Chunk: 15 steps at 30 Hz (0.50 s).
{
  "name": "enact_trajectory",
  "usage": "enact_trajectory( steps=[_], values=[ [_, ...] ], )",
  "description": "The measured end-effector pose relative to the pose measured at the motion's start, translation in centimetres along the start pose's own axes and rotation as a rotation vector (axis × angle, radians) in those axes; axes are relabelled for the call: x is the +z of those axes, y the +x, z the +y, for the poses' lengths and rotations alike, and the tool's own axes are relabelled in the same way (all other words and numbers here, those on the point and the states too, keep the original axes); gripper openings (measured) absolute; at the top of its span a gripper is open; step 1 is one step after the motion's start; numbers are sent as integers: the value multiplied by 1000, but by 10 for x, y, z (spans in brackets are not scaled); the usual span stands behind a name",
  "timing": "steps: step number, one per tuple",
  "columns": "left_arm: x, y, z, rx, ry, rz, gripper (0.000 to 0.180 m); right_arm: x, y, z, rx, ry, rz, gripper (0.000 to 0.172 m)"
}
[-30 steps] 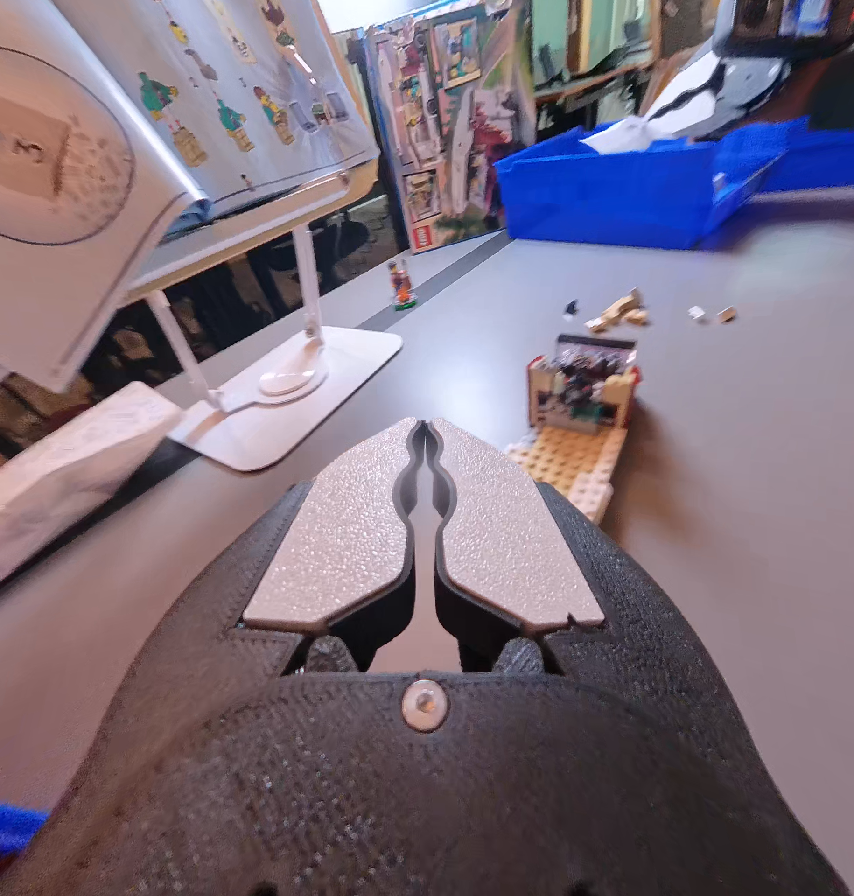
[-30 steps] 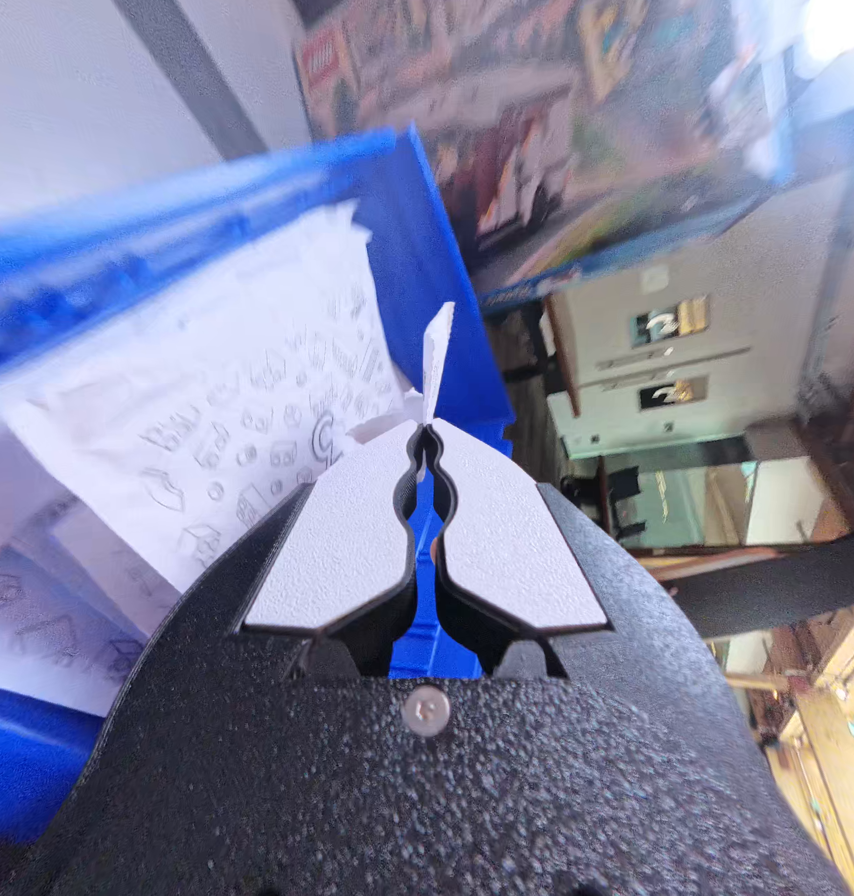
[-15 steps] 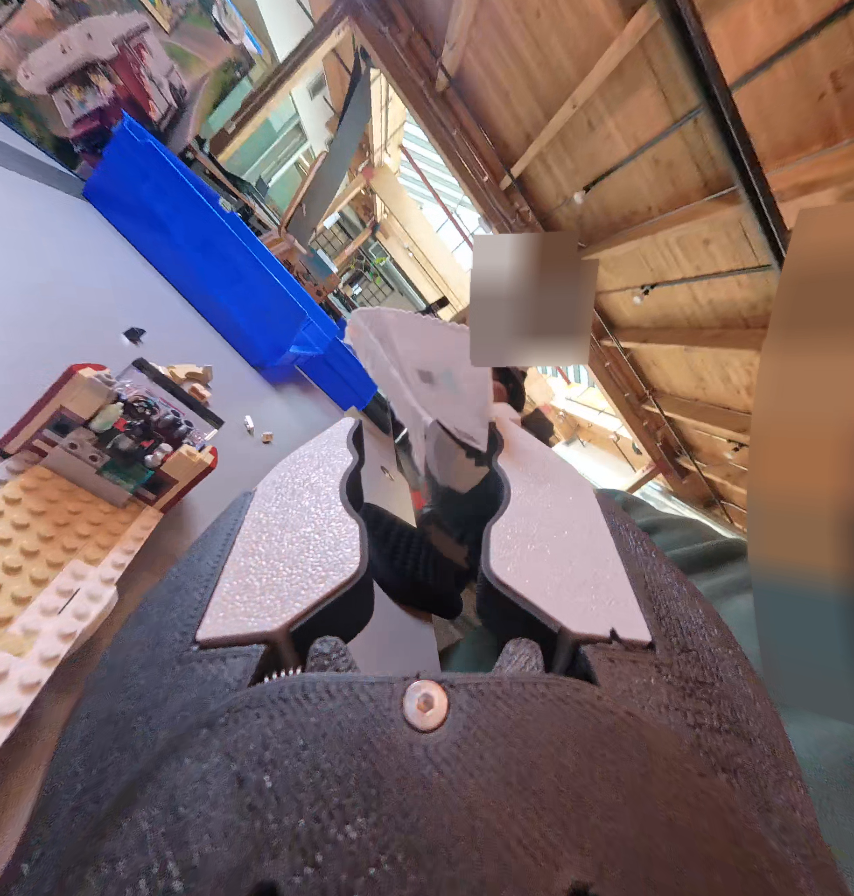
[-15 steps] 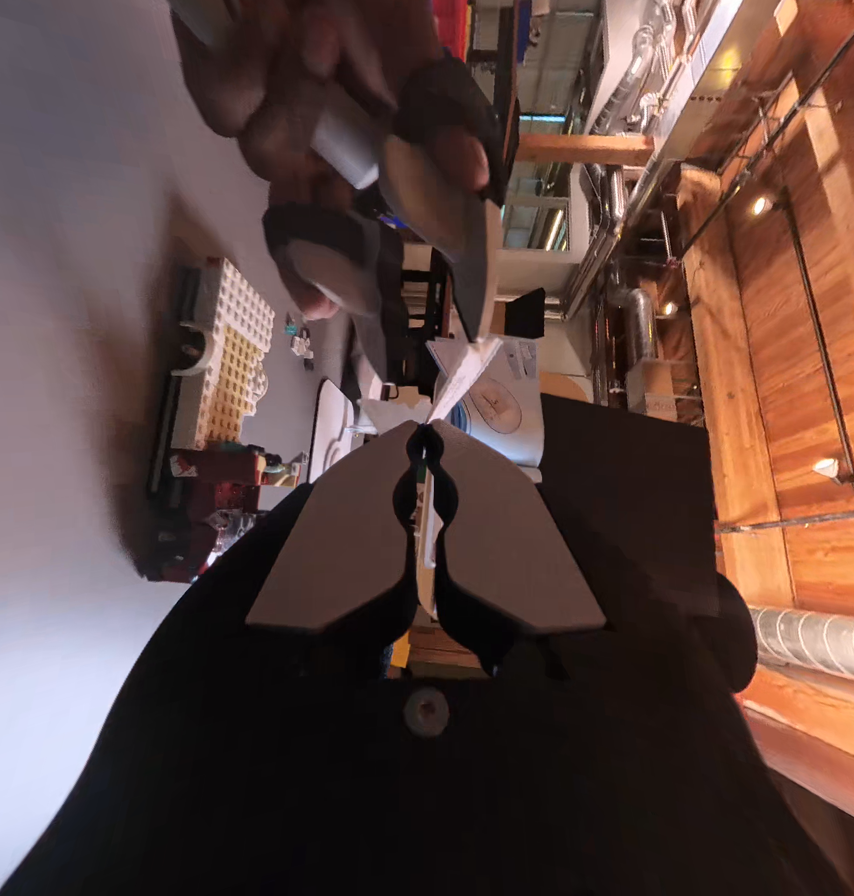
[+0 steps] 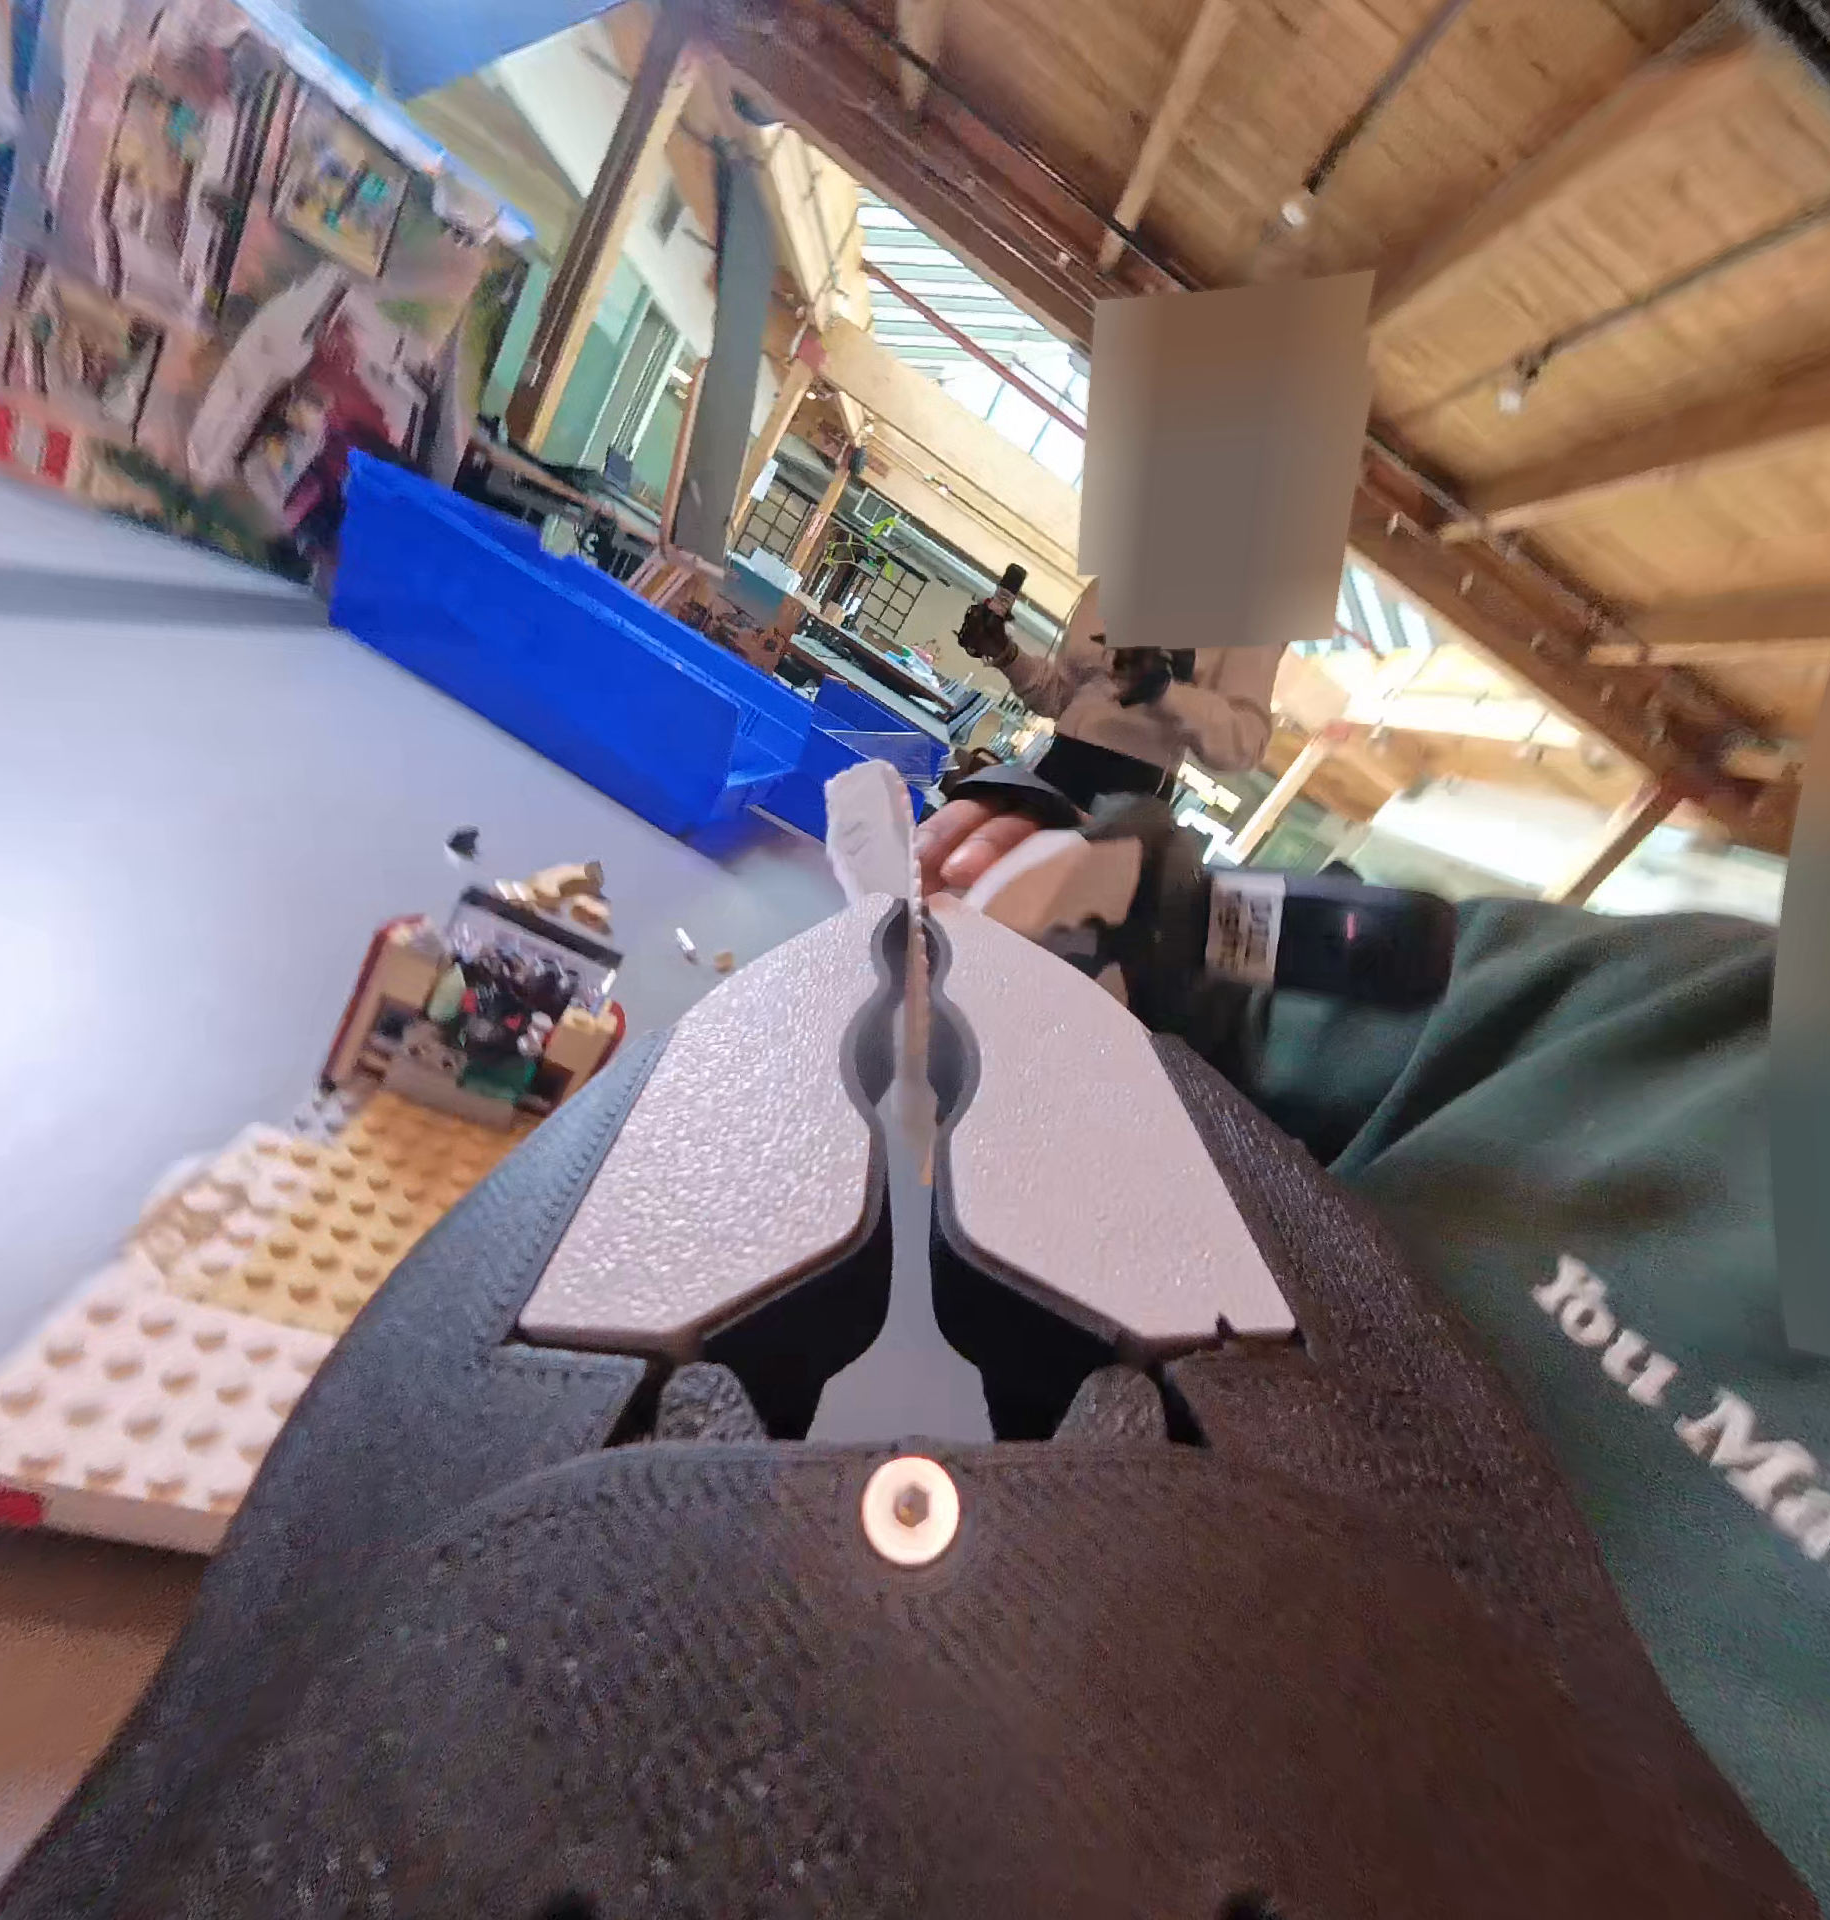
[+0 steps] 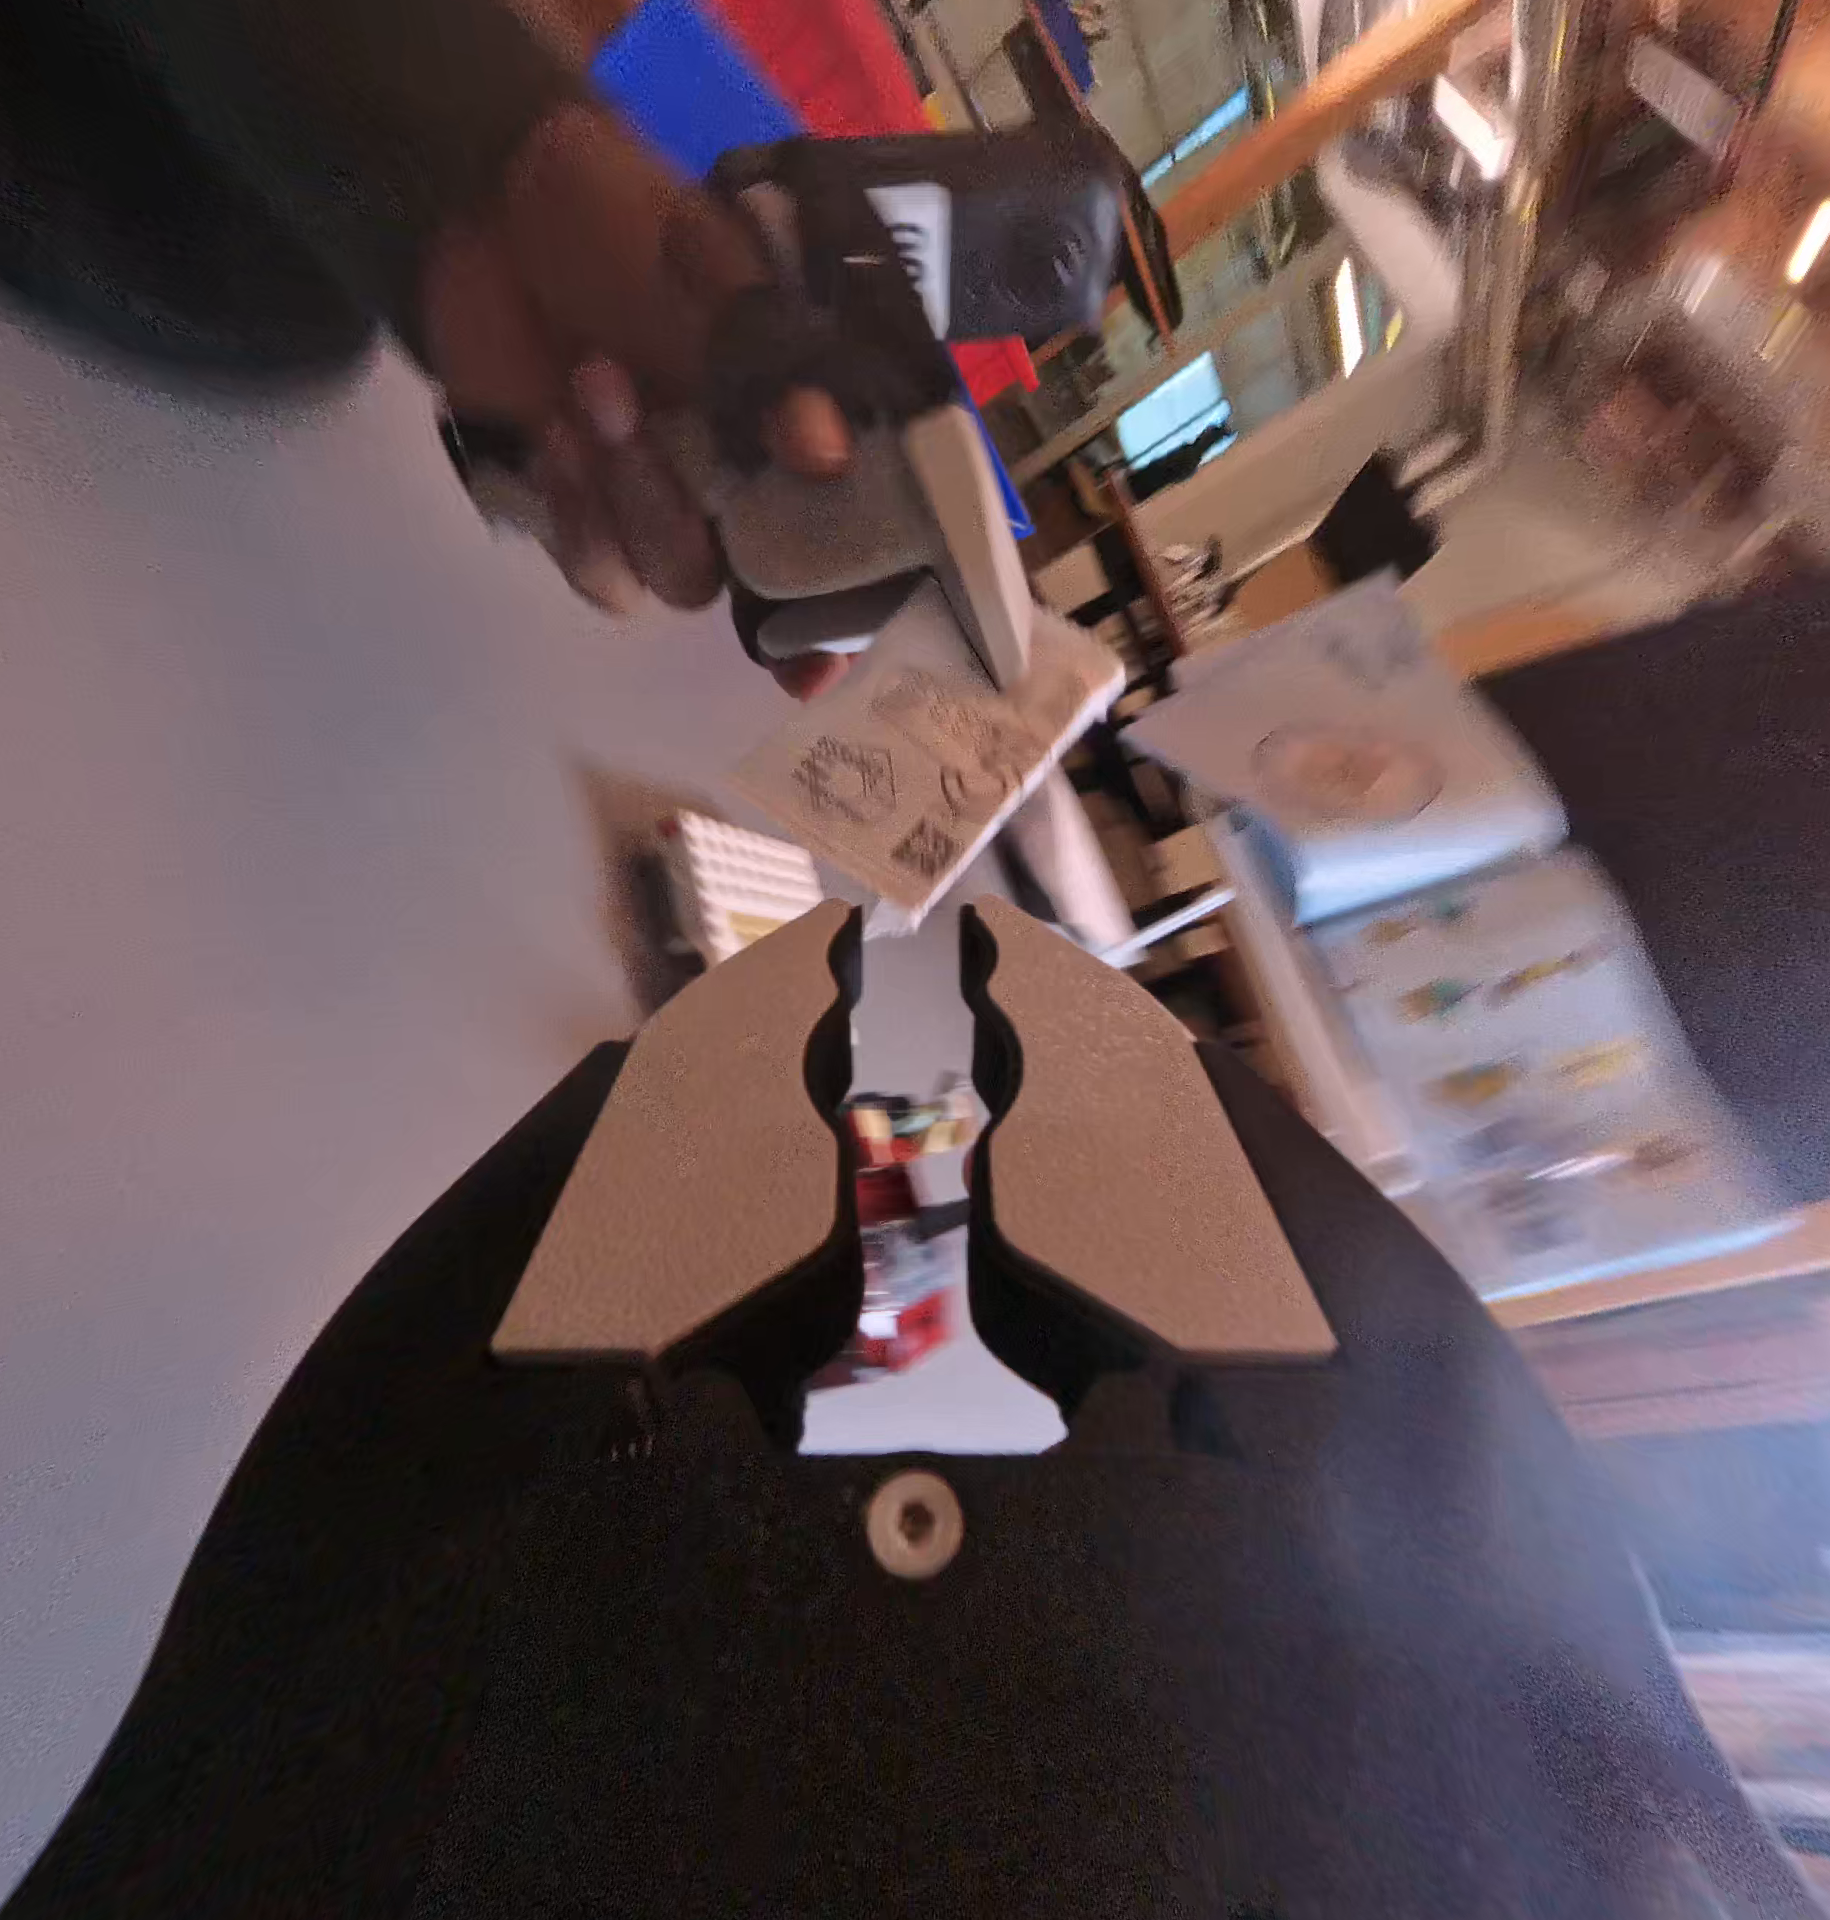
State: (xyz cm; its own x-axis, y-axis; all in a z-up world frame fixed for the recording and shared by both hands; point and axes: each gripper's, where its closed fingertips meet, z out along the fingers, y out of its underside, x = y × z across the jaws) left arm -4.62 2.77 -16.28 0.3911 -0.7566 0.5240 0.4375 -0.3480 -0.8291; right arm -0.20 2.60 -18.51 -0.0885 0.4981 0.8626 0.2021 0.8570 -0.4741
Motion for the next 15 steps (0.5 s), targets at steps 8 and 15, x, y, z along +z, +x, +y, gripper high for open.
enact_trajectory(
  steps=[8,15],
  values=[
    [-2,51,-5,424,36,229,0,-7,-3,-7,1648,341,-577,65],
    [2,34,12,479,-49,116,0,0,9,-19,1862,558,-725,16]
  ],
)
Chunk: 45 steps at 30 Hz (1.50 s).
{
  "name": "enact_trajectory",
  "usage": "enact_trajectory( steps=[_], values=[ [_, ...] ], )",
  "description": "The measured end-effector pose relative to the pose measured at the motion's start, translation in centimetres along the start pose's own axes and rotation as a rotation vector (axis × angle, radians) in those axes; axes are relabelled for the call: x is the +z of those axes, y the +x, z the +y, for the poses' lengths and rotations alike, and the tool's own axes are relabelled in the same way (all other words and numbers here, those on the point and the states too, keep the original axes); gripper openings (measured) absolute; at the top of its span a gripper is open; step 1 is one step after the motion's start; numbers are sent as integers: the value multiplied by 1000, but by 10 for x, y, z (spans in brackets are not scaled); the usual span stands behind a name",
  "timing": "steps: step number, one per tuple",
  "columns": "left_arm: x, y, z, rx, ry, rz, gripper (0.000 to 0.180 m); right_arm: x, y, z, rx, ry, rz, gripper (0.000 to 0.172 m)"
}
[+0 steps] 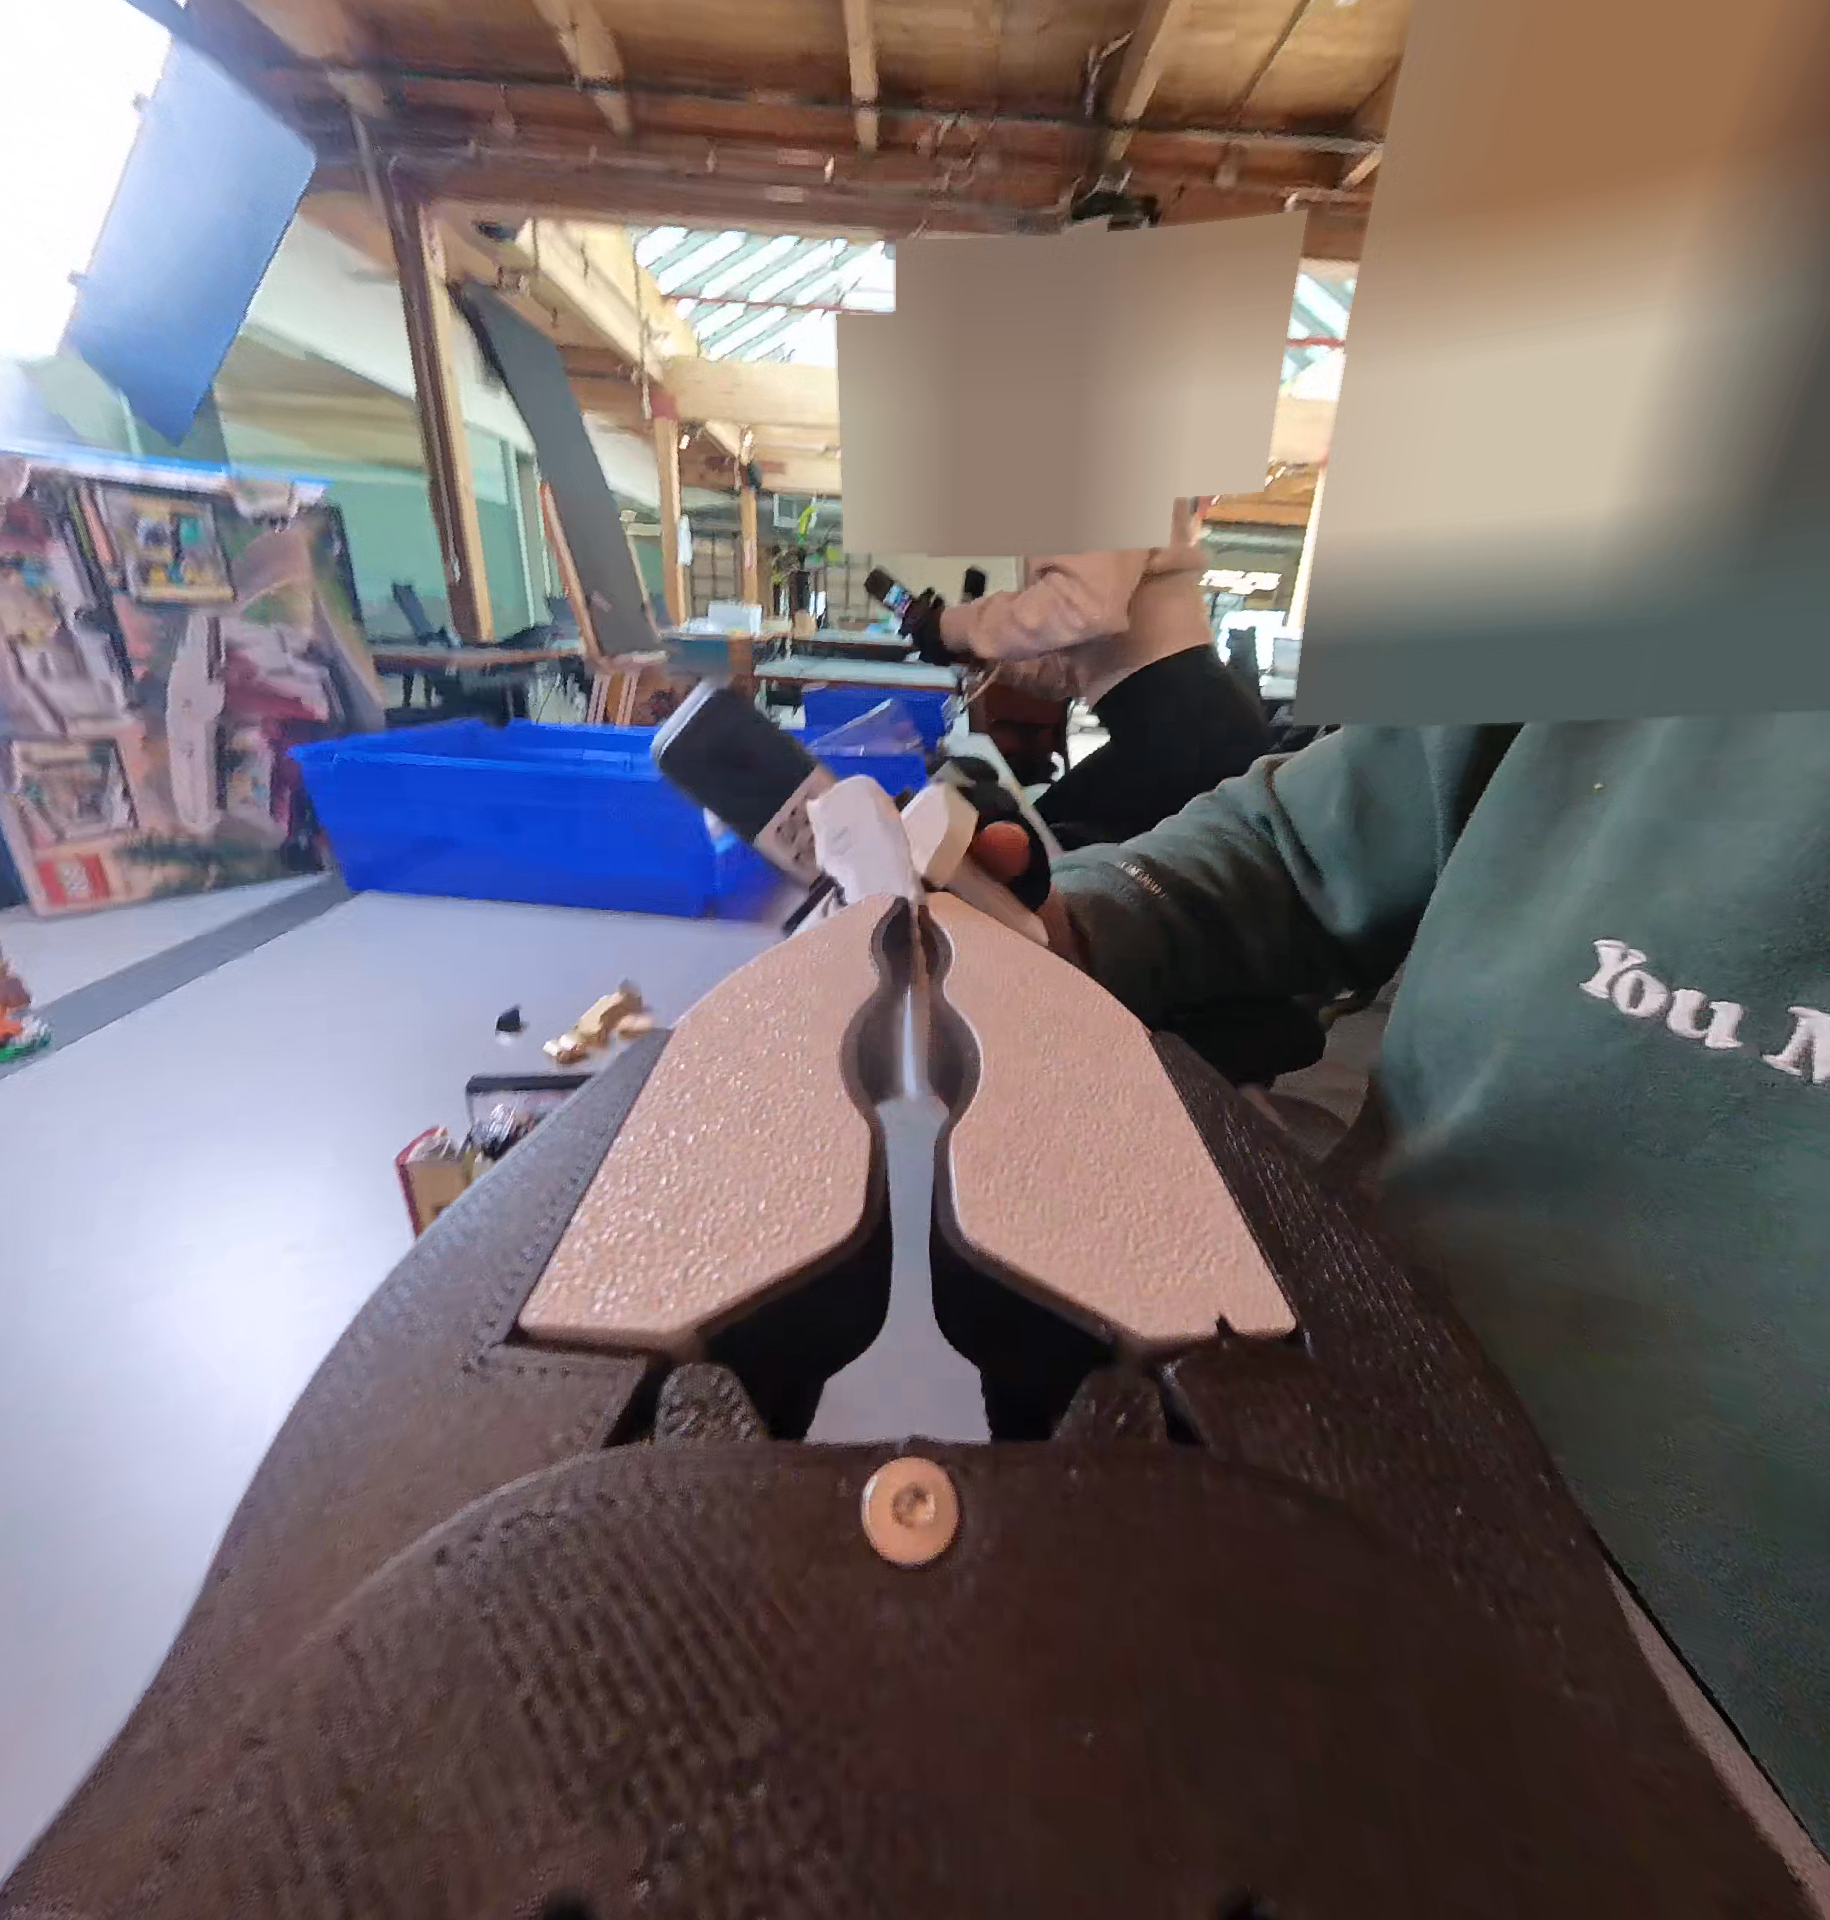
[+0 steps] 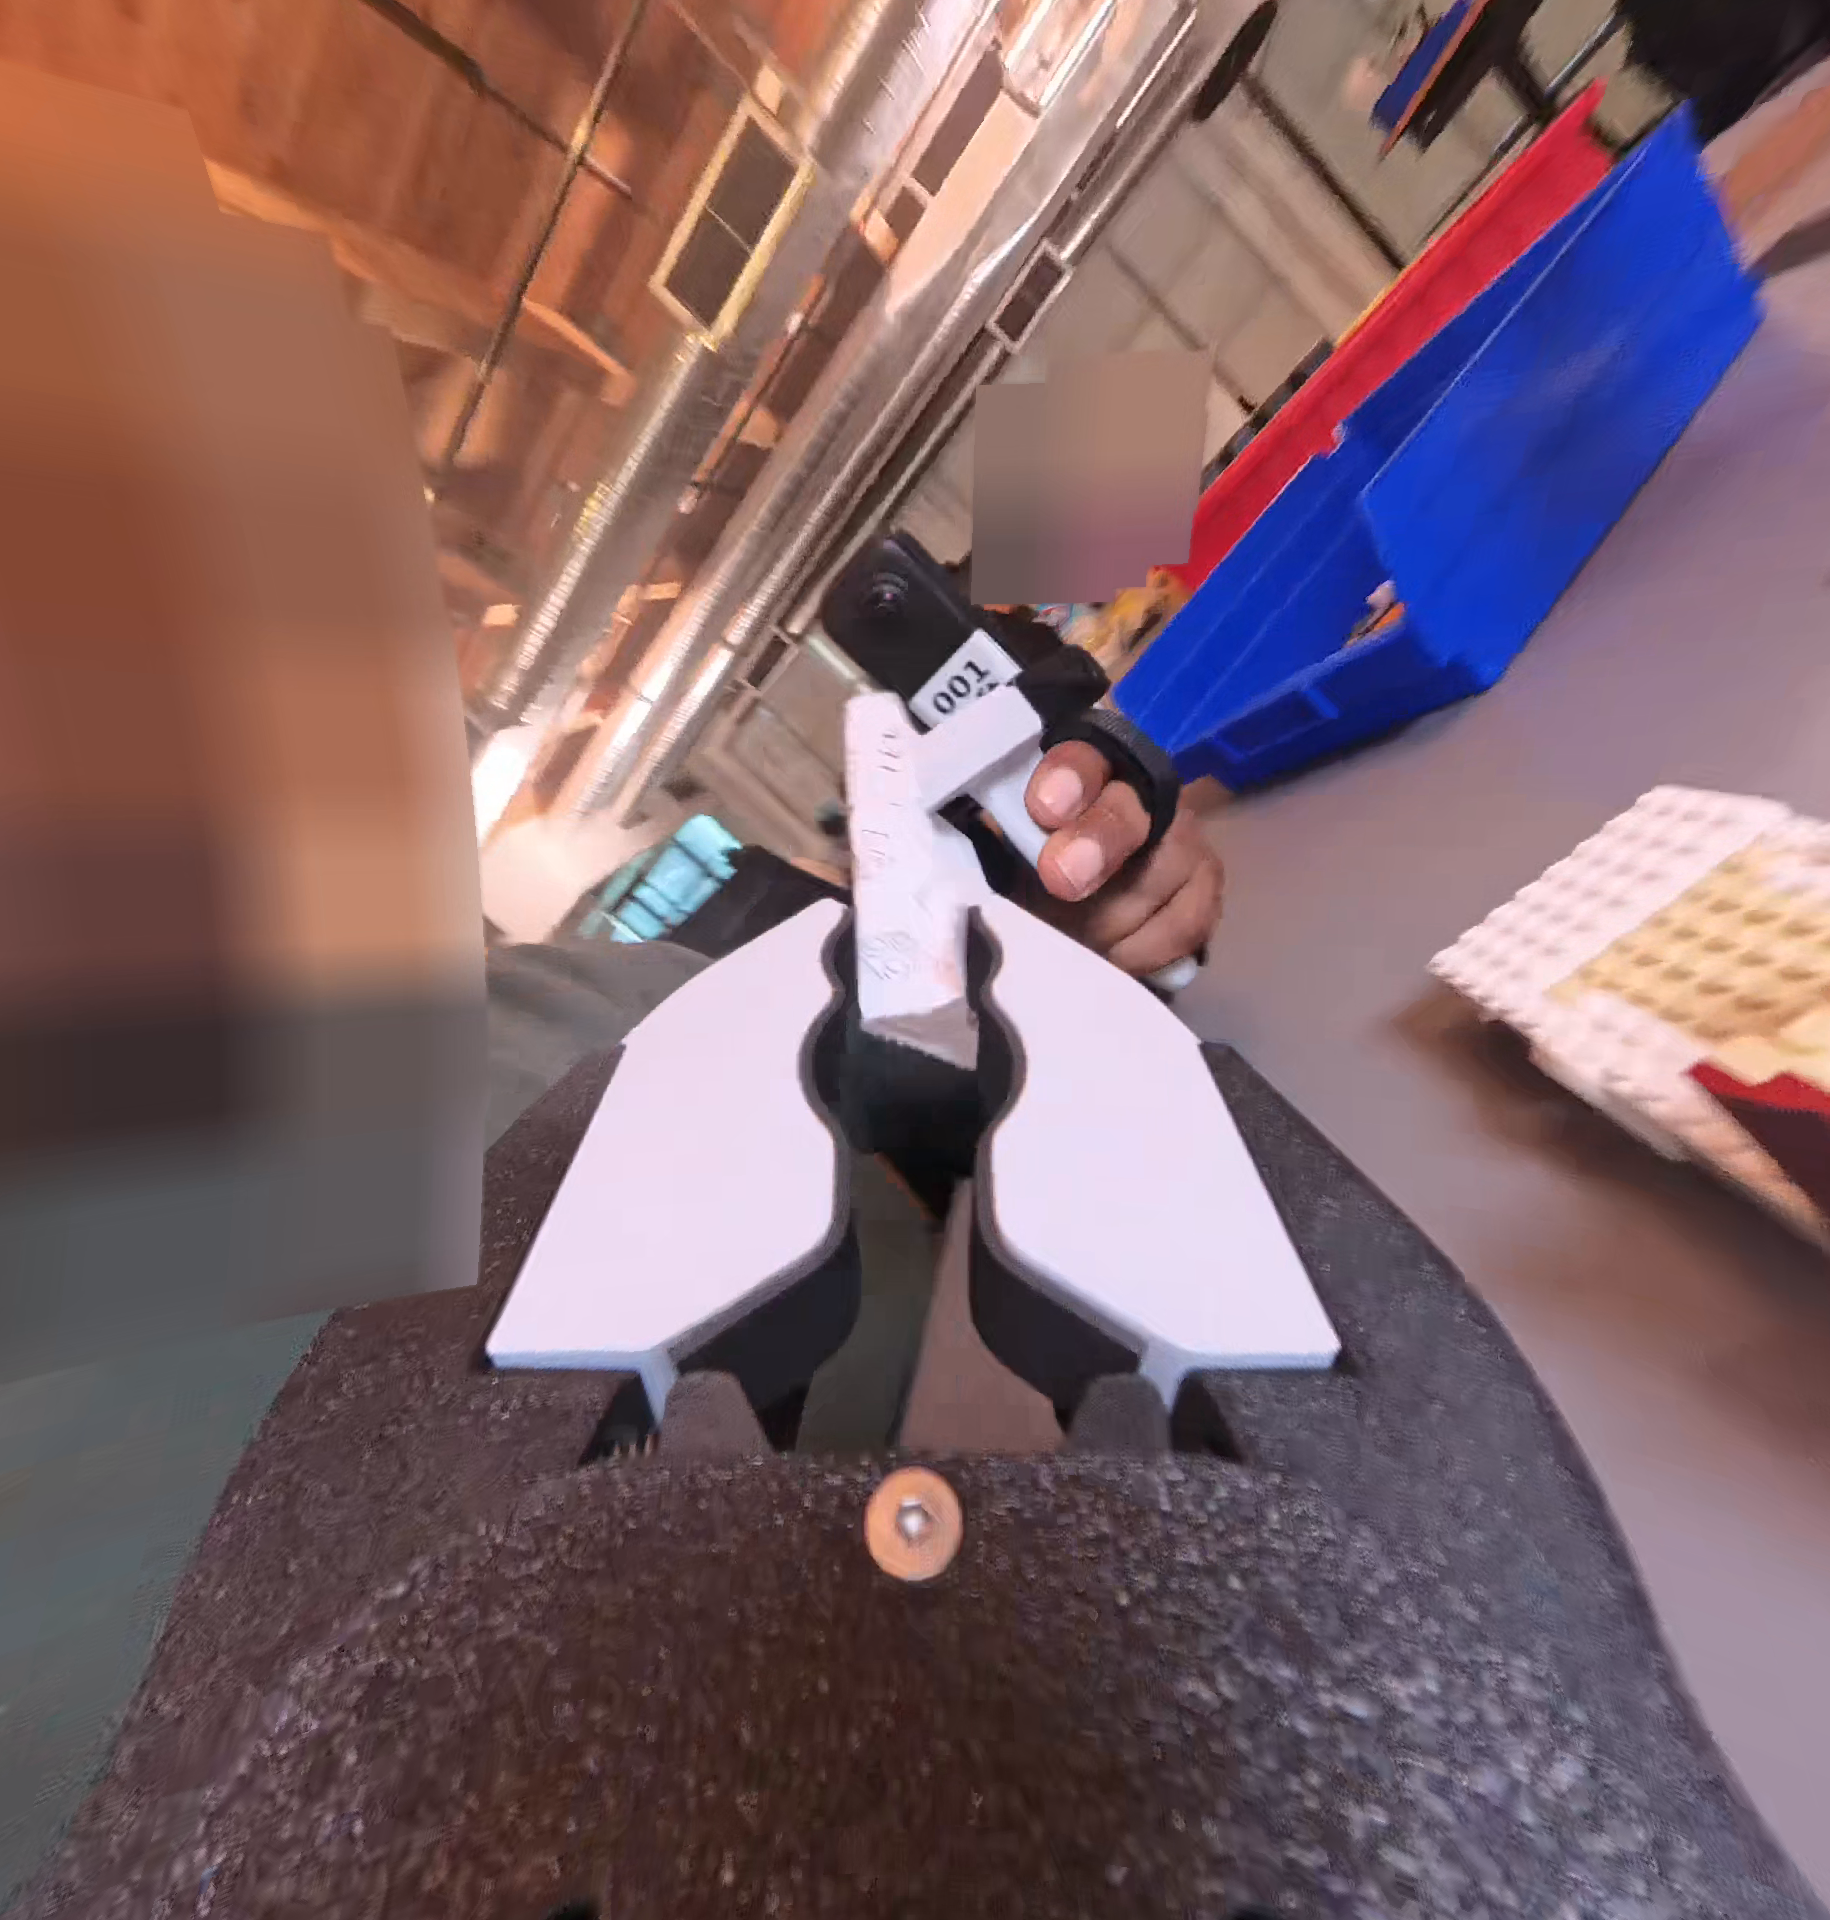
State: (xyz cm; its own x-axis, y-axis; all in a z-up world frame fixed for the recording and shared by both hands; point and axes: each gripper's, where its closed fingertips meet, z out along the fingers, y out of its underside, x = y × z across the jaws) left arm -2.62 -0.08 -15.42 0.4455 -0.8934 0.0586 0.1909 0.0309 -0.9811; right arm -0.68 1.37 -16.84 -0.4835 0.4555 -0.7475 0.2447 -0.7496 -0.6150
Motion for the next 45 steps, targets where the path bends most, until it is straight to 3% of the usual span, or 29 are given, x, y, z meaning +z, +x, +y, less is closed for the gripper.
enact_trajectory(
  steps=[2,5,7,9,12,15,19,20,23,25,27,29,31,34,38,43,45],
  values=[
    [0,-14,17,-52,-118,-65,0,-7,6,-3,-189,-1,114,5],
    [0,-33,60,-296,-339,-186,1,-19,26,-2,-761,-107,454,0],
    [3,-26,62,-437,-284,-123,0,-20,19,0,-1028,-159,545,0],
    [2,-25,52,-364,-234,-103,0,-21,16,3,-984,-158,517,2],
    [5,-15,38,-169,-189,-64,0,-25,23,10,-653,-184,400,33],
    [7,-4,22,-81,-95,-25,0,-23,22,12,-314,-147,239,47],
    [8,1,27,25,-133,-21,0,-19,4,11,-60,-77,12,15],
    [8,1,28,33,-138,-22,0,-19,3,9,-37,-59,0,1],
    [8,-9,43,-27,-232,-72,0,-26,15,3,-226,-35,155,0],
    [8,-15,63,-200,-340,-91,1,-29,23,5,-609,-122,349,0],
    [7,-16,73,-459,-357,-80,0,-28,25,9,-999,-228,498,0],
    [4,-15,79,-543,-346,-68,0,-26,25,17,-1204,-295,549,0],
    [3,-13,79,-459,-359,-46,1,-25,24,23,-1186,-303,516,0],
    [6,-11,75,-287,-380,-46,31,-26,26,27,-1096,-319,464,0],
    [7,-6,85,-144,-450,-52,2,-24,32,41,-1060,-390,427,0],
    [1,-7,105,-223,-606,-88,1,-25,47,58,-1136,-517,477,1],
    [3,1,101,-228,-585,-35,1,-25,52,59,-1114,-527,511,14]
  ],
)
